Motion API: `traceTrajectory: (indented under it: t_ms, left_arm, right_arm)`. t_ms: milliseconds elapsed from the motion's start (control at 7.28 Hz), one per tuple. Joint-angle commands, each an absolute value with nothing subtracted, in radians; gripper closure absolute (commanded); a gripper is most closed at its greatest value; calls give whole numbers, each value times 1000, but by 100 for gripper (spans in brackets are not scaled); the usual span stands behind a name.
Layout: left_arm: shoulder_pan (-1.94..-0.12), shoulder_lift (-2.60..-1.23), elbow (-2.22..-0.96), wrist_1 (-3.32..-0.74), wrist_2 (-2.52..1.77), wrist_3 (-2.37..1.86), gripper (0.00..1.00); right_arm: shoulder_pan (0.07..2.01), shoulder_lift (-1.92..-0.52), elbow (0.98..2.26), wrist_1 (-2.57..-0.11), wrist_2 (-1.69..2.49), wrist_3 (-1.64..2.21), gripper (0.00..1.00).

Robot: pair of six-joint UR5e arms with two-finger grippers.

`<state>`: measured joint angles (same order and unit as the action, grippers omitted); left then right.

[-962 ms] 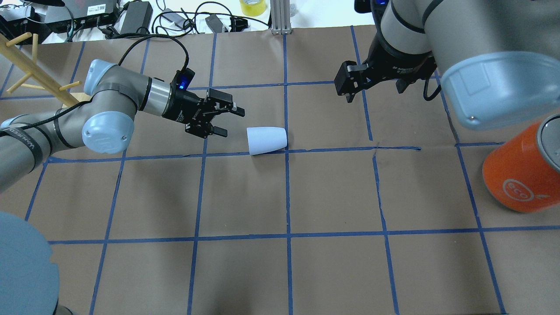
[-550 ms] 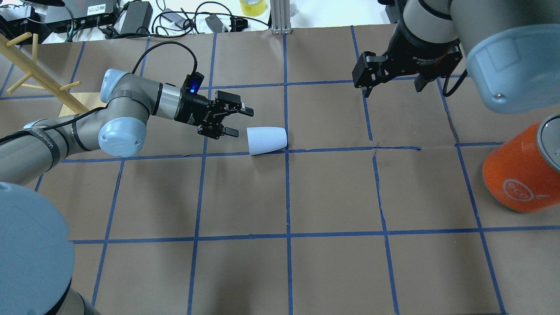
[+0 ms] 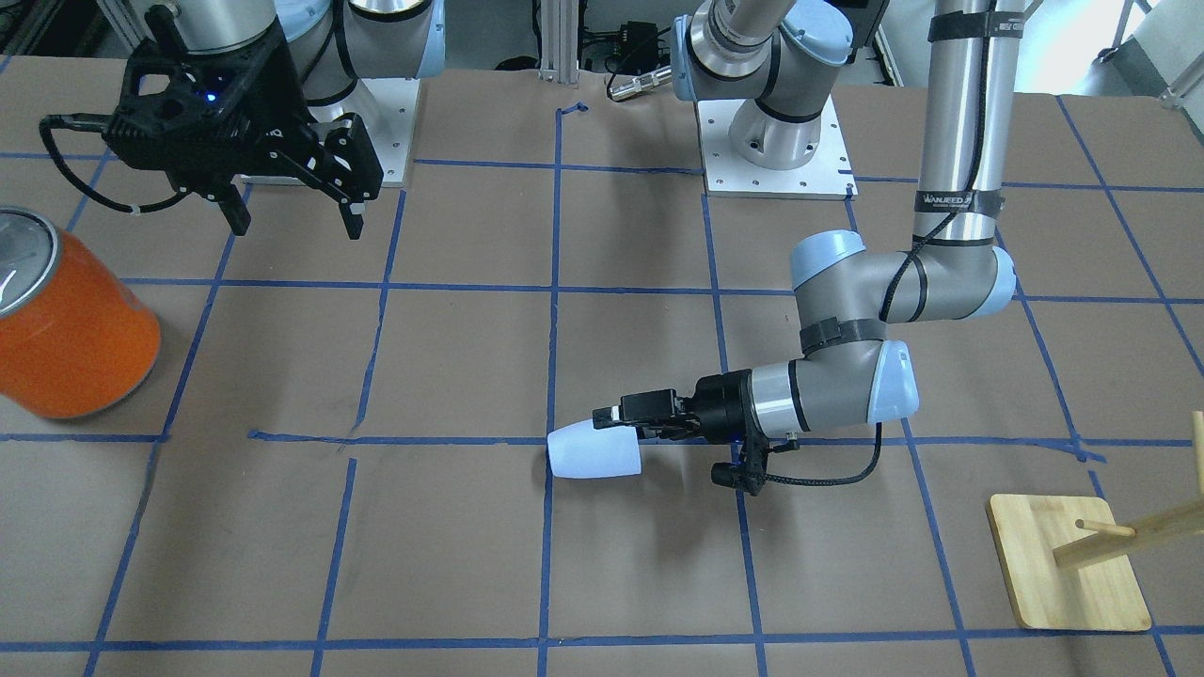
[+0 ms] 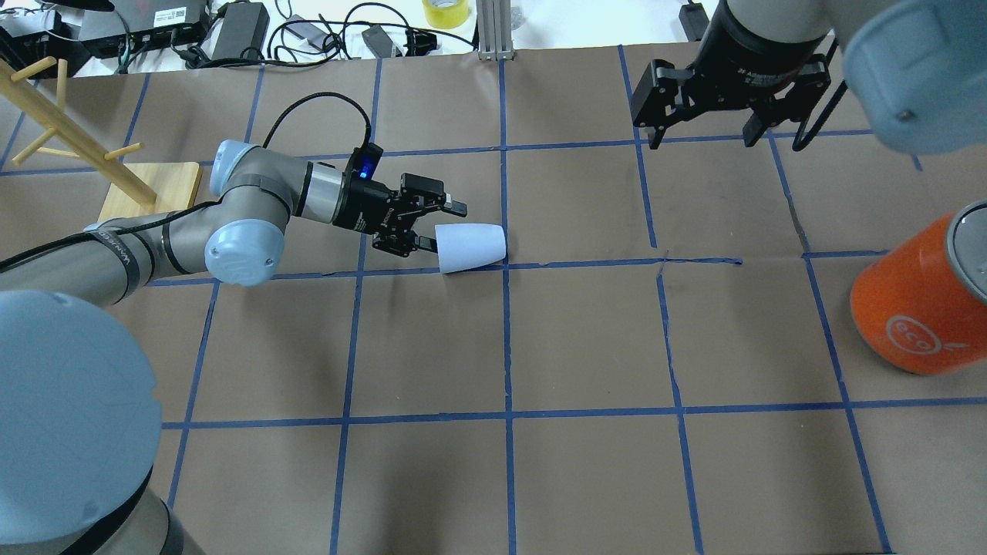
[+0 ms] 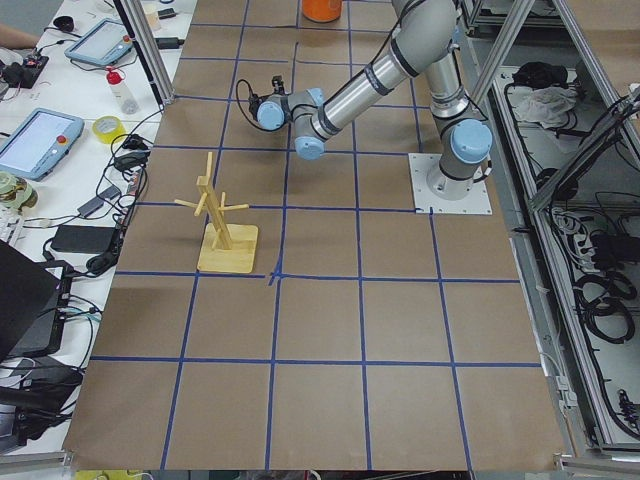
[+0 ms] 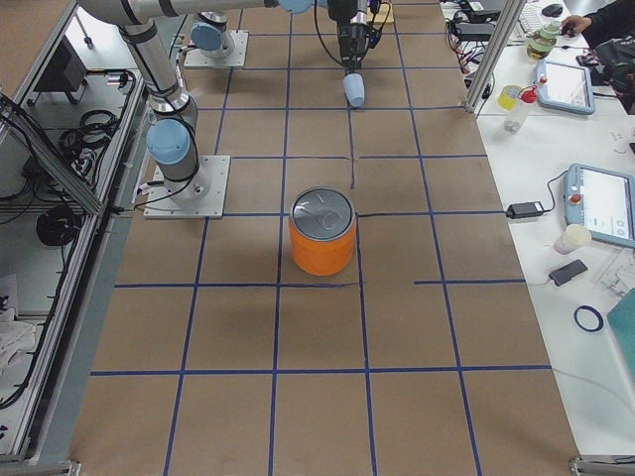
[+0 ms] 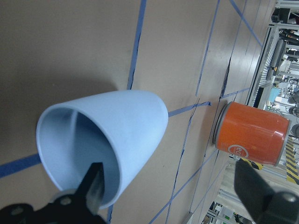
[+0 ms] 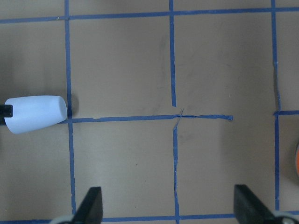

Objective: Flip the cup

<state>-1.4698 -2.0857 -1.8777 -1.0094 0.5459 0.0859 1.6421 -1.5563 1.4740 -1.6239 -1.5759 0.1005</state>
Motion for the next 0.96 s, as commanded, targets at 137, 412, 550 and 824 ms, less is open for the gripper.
traceTrajectory:
  t_ms: [137, 412, 550, 824]
  left_arm:
    - [-1473, -2091, -1878, -1009, 513, 83, 36]
    - [-1473, -2089, -1875, -1008, 485, 84, 76]
    - [-1473, -2086, -1875, -1000, 486, 86, 85]
    - [-1473, -2085, -1875, -999, 495, 86, 99]
  right_arm:
    - [1635, -1491, 1376, -1571, -1571, 92, 0]
    - [1635, -1489, 1403, -1577, -1571, 91, 0]
    - [1635, -1488, 1407, -1581, -1571, 91, 0]
    - [1635, -1483, 1407, -1601, -1571, 92, 0]
